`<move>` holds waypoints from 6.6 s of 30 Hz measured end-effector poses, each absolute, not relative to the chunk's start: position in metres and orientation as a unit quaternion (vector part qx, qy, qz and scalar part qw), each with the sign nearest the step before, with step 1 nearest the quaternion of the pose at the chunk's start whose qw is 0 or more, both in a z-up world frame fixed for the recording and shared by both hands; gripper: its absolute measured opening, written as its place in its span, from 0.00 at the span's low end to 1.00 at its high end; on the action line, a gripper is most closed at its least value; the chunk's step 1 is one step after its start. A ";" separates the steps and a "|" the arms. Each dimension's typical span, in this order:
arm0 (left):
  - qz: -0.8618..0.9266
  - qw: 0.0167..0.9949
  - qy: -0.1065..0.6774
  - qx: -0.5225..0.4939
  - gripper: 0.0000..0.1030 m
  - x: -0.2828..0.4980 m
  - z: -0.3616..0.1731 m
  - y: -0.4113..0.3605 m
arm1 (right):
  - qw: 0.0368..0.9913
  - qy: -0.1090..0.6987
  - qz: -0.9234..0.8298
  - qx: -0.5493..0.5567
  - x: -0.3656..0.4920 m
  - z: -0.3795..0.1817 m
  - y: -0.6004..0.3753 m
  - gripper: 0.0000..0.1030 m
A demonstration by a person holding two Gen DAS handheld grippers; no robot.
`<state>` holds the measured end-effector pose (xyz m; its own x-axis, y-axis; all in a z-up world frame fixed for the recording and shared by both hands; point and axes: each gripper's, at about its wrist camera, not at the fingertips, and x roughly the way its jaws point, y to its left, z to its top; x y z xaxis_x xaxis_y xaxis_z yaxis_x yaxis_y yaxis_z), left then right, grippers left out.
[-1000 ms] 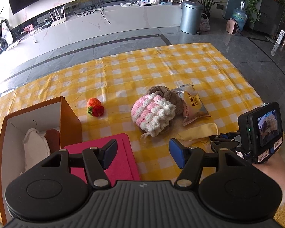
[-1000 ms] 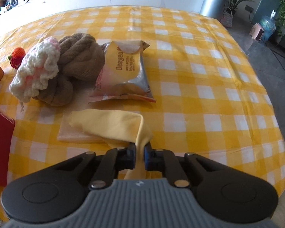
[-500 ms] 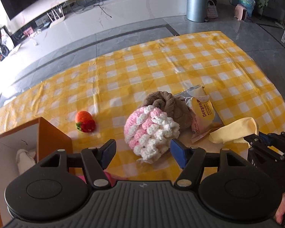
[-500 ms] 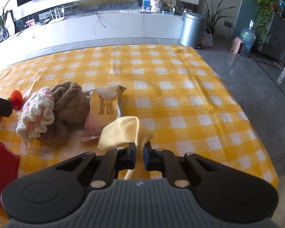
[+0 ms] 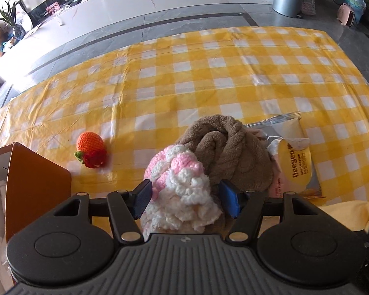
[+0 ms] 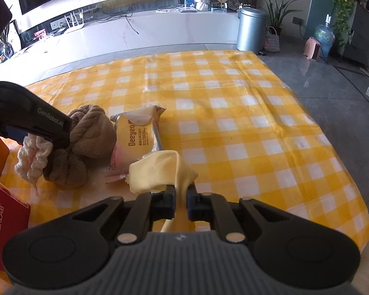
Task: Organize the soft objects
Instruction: 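Grasp the pink-and-white crocheted puff with the left gripper while the right gripper holds the yellow cloth, then carry the yellow cloth and crocheted puff over the open box with both grippers, then open the right gripper to drop the yellow cloth into the box, then lower the crocheted puff into the box and open the left gripper, then move both grippers back from the box toward the brown rope towel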
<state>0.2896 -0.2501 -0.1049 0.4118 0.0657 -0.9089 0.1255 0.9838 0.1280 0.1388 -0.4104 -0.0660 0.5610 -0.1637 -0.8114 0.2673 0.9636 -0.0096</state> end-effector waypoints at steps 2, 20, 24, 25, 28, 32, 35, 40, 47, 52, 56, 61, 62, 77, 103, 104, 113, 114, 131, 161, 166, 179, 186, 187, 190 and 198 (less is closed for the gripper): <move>-0.010 0.836 0.542 0.086 0.53 0.290 -0.108 -0.241 | 0.883 0.449 -0.122 0.061 0.139 -0.065 -0.411 0.06; -0.121 0.848 0.501 0.125 0.33 0.235 -0.041 -0.219 | 0.885 0.452 -0.113 0.017 0.145 -0.058 -0.388 0.06; -0.135 0.854 0.493 0.095 0.33 0.217 -0.019 -0.205 | 0.886 0.447 -0.121 0.019 0.143 -0.053 -0.391 0.07; -0.142 0.856 0.489 0.090 0.33 0.210 -0.013 -0.201 | 0.887 0.446 -0.122 0.017 0.142 -0.052 -0.390 0.07; -0.171 0.869 0.460 0.061 0.33 0.186 0.008 -0.184 | 0.890 0.440 -0.121 0.007 0.140 -0.047 -0.385 0.07; -0.223 0.882 0.414 -0.013 0.33 0.155 0.035 -0.150 | 0.892 0.434 -0.126 0.009 0.141 -0.041 -0.382 0.07; -0.225 0.888 0.399 -0.040 0.33 0.141 0.047 -0.125 | 0.901 0.416 -0.119 0.018 0.138 -0.028 -0.377 0.07; -0.185 0.908 0.373 -0.052 0.33 0.127 0.049 -0.083 | 0.934 0.342 -0.003 0.100 0.119 0.016 -0.361 0.07; -0.121 0.933 0.334 -0.061 0.33 0.118 0.050 -0.025 | 0.936 0.291 0.152 0.123 0.112 0.056 -0.291 0.07; -0.105 0.942 0.293 -0.124 0.33 0.108 0.047 0.026 | 0.939 0.277 0.174 0.109 0.116 0.074 -0.232 0.07; -0.053 0.953 0.264 -0.136 0.33 0.105 0.044 0.053 | 0.942 0.280 0.172 0.071 0.128 0.081 -0.187 0.07; -0.022 0.958 0.257 -0.126 0.33 0.102 0.036 0.083 | 0.930 0.320 0.176 0.034 0.150 0.070 -0.142 0.07; -0.023 0.958 0.259 -0.125 0.33 0.100 0.034 0.089 | 0.926 0.330 0.180 0.034 0.155 0.066 -0.134 0.07; -0.065 0.928 0.289 -0.226 0.33 0.094 0.018 0.146 | 0.861 0.458 0.160 -0.155 0.207 -0.011 -0.029 0.07; -0.038 0.921 0.301 -0.246 0.33 0.098 0.014 0.156 | 0.777 0.481 0.147 -0.378 0.124 -0.053 0.012 0.60; -0.043 0.919 0.300 -0.250 0.33 0.097 0.014 0.157 | 0.783 0.467 0.146 -0.384 0.123 -0.049 0.012 0.69; -0.075 0.921 0.304 -0.232 0.33 0.098 0.013 0.147 | 0.820 0.401 0.148 -0.381 0.120 0.003 0.008 0.97; -0.077 0.921 0.305 -0.230 0.33 0.098 0.013 0.146 | 0.822 0.393 0.147 -0.386 0.119 0.007 0.007 0.97; -0.104 0.903 0.373 -0.186 0.33 0.134 -0.018 0.100 | 0.898 0.318 0.149 -0.266 0.140 0.010 -0.049 0.97; -0.113 0.879 0.437 -0.155 0.35 0.254 -0.070 0.009 | 0.967 0.243 0.068 -0.035 0.148 0.031 -0.189 0.98; -0.112 0.863 0.470 -0.146 0.45 0.265 -0.081 0.005 | 0.965 0.250 0.071 -0.045 0.151 0.027 -0.185 0.98; -0.077 0.883 0.451 -0.106 0.85 0.244 -0.072 0.004 | 0.956 0.286 0.050 0.028 0.161 0.023 -0.204 0.98; -0.099 0.929 0.346 -0.084 0.96 0.209 -0.032 0.014 | 0.955 0.292 0.055 0.022 0.159 0.023 -0.200 0.97; -0.100 0.929 0.347 -0.084 0.96 0.207 -0.028 0.014 | 0.955 0.291 0.056 0.021 0.159 0.023 -0.200 0.97; -0.098 0.929 0.341 -0.104 0.96 0.202 -0.022 0.021 | 0.955 0.291 0.057 0.021 0.158 0.024 -0.199 0.98; -0.086 0.943 0.317 -0.050 0.96 0.185 -0.012 0.017 | 0.954 0.295 0.052 0.022 0.159 0.023 -0.202 0.98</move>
